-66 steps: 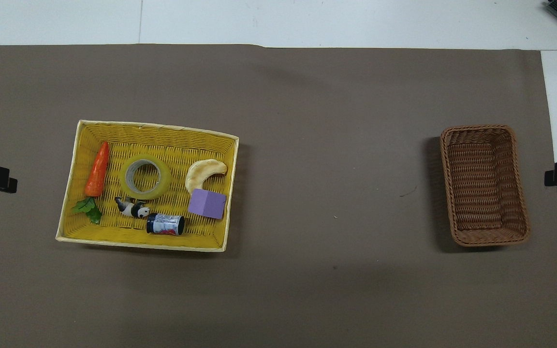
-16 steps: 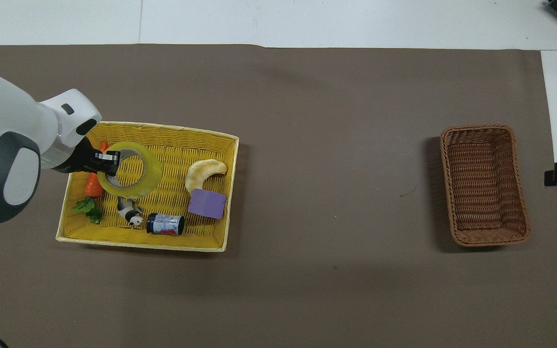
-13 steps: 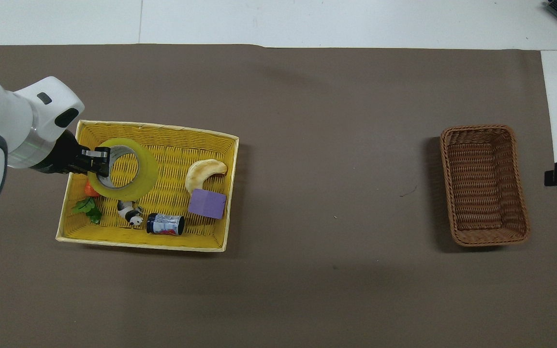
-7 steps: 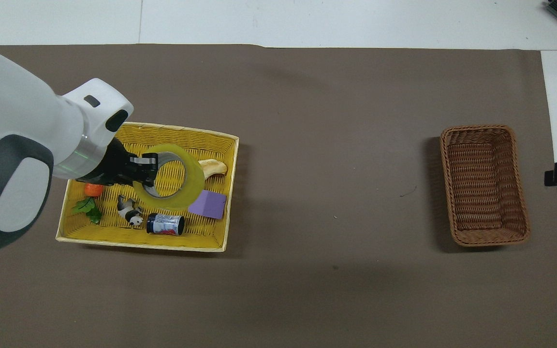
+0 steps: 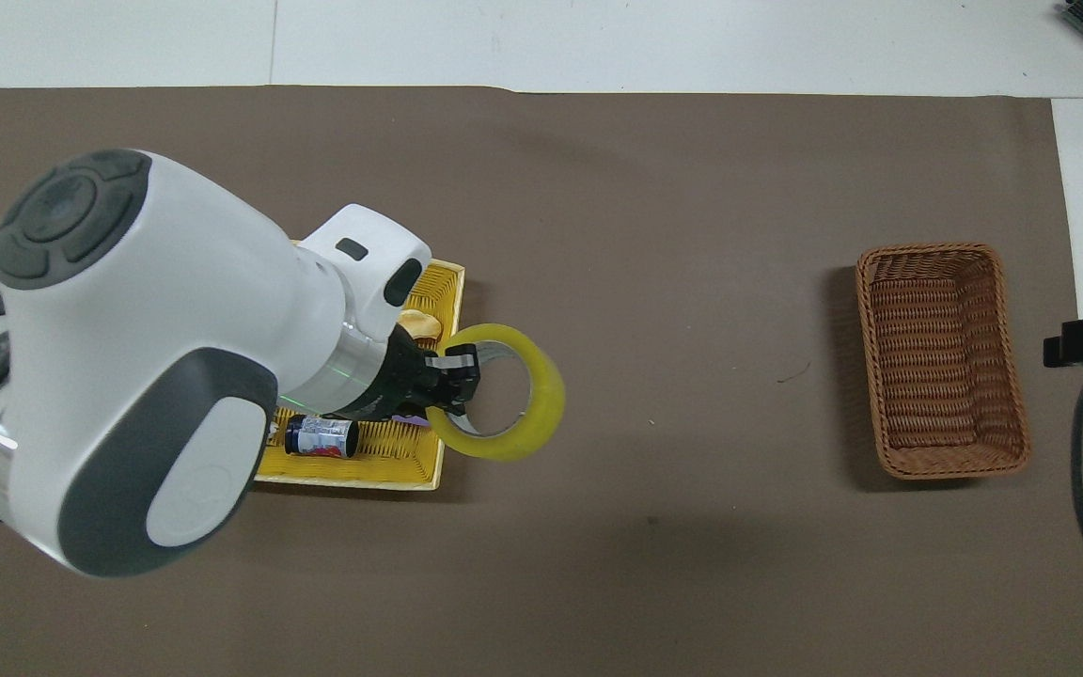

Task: Move tape to another basket
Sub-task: 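Lift the tape with the left gripper while the right gripper reaches in, then grasp the tape rim with the right gripper beside the left gripper, then open the left gripper and withdraw it while the right gripper holds tape, then lower the tape into the brown basket with the right gripper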

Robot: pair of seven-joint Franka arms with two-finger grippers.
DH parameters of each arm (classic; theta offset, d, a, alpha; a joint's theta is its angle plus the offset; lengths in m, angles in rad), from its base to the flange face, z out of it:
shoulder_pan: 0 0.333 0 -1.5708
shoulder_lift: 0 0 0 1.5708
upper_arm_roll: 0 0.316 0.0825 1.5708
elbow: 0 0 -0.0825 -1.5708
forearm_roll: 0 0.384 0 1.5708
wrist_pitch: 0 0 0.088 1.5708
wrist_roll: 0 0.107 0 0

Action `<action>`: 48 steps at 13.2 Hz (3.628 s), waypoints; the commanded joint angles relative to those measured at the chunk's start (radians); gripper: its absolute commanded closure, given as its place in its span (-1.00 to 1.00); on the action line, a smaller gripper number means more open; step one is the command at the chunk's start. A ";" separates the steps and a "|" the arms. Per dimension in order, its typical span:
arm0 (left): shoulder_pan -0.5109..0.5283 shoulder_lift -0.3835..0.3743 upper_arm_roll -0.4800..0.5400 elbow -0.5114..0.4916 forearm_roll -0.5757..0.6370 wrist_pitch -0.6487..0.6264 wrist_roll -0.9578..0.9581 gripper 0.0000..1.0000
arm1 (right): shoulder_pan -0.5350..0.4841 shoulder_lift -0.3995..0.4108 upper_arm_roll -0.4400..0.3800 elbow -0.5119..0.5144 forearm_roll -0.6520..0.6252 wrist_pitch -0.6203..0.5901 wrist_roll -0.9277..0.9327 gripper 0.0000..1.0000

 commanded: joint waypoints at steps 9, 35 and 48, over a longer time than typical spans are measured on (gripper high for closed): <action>-0.235 0.092 -0.049 -0.108 -0.229 0.657 -0.233 1.00 | 0.068 -0.037 0.000 -0.155 0.384 -0.001 -0.181 -1.00; -0.056 0.011 -0.031 -0.085 -0.159 0.595 -0.160 -1.00 | -0.116 -0.014 -0.029 -0.166 0.413 0.084 -0.319 1.00; 0.325 0.003 -0.026 -0.063 0.182 0.155 0.359 -1.00 | -0.300 0.333 -0.026 -0.265 0.429 0.370 -0.527 1.00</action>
